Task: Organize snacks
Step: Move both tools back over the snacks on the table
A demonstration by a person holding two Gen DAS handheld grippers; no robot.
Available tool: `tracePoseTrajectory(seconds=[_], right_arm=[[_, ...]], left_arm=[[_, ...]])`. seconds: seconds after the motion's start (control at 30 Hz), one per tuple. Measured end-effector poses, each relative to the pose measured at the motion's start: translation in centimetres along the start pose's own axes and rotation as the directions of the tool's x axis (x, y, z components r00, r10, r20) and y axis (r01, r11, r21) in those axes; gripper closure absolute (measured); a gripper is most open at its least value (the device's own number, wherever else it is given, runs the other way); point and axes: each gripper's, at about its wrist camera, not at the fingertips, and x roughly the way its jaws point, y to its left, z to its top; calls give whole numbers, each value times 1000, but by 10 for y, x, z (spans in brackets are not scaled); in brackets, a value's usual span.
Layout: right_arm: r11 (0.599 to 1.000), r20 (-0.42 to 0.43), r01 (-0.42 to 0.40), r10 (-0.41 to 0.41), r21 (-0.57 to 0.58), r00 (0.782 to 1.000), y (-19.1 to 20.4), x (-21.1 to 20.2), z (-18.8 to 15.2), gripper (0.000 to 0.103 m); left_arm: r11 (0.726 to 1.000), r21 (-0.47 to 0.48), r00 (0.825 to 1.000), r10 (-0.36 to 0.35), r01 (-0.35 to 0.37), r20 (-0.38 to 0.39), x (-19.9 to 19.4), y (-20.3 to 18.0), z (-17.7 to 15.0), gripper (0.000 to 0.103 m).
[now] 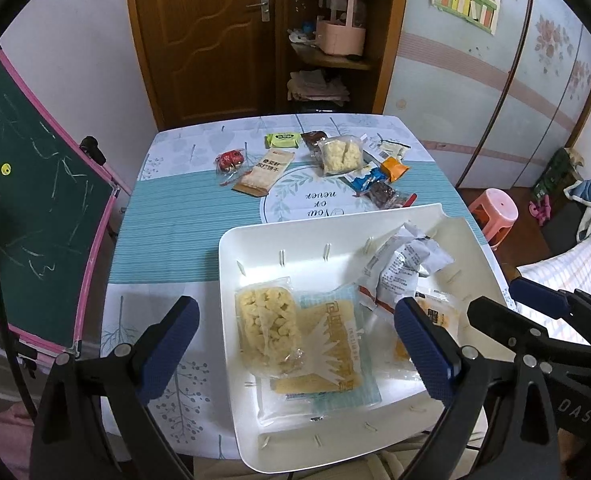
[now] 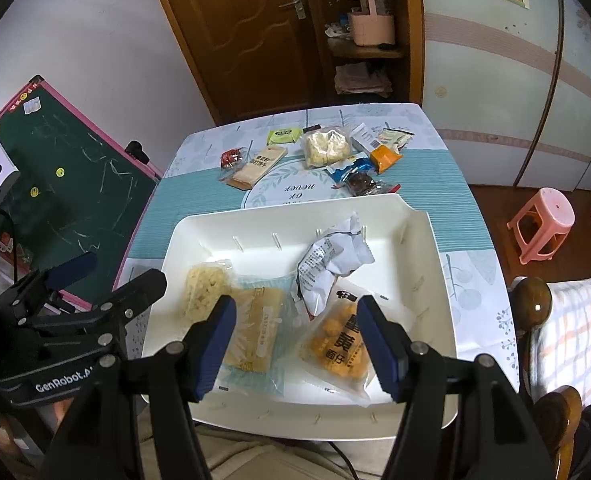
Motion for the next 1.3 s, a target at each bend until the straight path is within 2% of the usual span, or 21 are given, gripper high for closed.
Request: tracePoseTrajectory(seconds=[0.53, 0.77, 0.93, 1.1, 1.2, 1.3], right_arm=[[998, -52, -35, 38, 60, 998, -11, 25, 8, 40], [998, -56, 24, -21, 54, 998, -18, 39, 25, 40], [999, -37, 44, -44, 11, 998, -16, 41, 44, 40], [991, 3, 106, -106, -82, 994, -10, 39, 71, 40], [992, -10, 73, -74, -101, 997, -13, 38, 96, 40], [986, 8, 93, -92, -141, 996, -14, 34, 121, 40]], left_arm=[[1000, -4, 999, -28, 28, -33, 22, 6, 5, 5], [999, -25, 1000, -20, 20, 3, 27, 23, 23, 5], [999, 10, 998, 42, -43, 41, 25, 36, 47, 5], [993, -1, 986, 121, -122, 114, 12, 60, 83, 5], [989, -19, 980, 146, -144, 137, 4, 77, 109, 5], [988, -32, 975, 151, -148, 160, -2, 89, 136, 5]])
